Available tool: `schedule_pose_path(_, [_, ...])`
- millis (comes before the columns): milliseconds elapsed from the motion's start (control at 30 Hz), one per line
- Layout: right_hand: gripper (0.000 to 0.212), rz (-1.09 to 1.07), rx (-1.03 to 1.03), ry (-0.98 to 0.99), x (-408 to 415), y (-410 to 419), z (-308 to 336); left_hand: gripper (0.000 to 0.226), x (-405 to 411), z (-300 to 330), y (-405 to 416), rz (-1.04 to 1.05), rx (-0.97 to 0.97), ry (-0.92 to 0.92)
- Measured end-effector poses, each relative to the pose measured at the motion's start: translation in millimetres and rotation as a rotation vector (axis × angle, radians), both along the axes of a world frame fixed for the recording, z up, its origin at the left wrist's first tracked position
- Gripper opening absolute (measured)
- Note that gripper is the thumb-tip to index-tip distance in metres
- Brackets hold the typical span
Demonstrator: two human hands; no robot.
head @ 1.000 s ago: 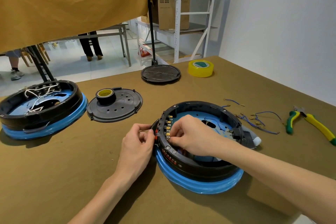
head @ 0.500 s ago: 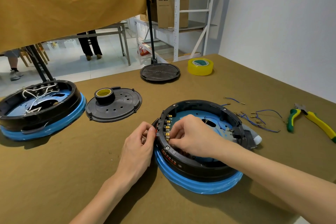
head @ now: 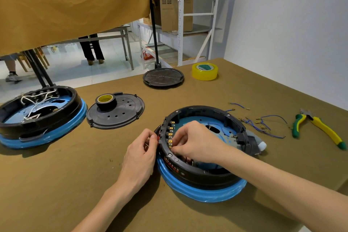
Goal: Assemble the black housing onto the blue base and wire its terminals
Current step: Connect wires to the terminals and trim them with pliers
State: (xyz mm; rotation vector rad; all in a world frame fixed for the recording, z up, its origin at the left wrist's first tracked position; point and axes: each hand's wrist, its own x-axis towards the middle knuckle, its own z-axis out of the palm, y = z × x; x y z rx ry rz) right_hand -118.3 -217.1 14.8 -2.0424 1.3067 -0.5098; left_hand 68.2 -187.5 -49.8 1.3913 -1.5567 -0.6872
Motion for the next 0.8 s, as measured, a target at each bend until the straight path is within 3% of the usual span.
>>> schedule_pose_path(167, [0.002,0.031,0.090,-0.044,-5.8,0.0,4.9,0.023,-1.3,0.4,0.2,0.020,-0.002,-0.019])
schedule_pose_path(267, [0.008,-0.064,0.109,-0.152,-20.1,-3.7,11.5,0.017,-2.7,0.5,0.3,0.043,0.001,-0.063])
schedule_pose_path(400, [0.017,-0.104,-0.115,0.108,-26.2,-8.8,8.9,0.015,-3.8,0.4,-0.6,0.056,0.013,-0.103])
schedule_pose_path(533, [0.018,-0.055,-0.145,0.140,-16.0,-6.0,6.3,0.016,-2.4,0.4,-0.1,0.058,0.009,-0.115])
schedule_pose_path(700, [0.017,-0.029,-0.095,0.173,-9.8,-8.4,12.0,0.016,-2.1,1.2,0.1,0.050,0.004,-0.112])
schedule_pose_path(800, [0.016,-0.046,0.065,0.133,-7.0,-8.9,12.6,0.016,-2.3,1.2,0.4,0.049,0.001,-0.106])
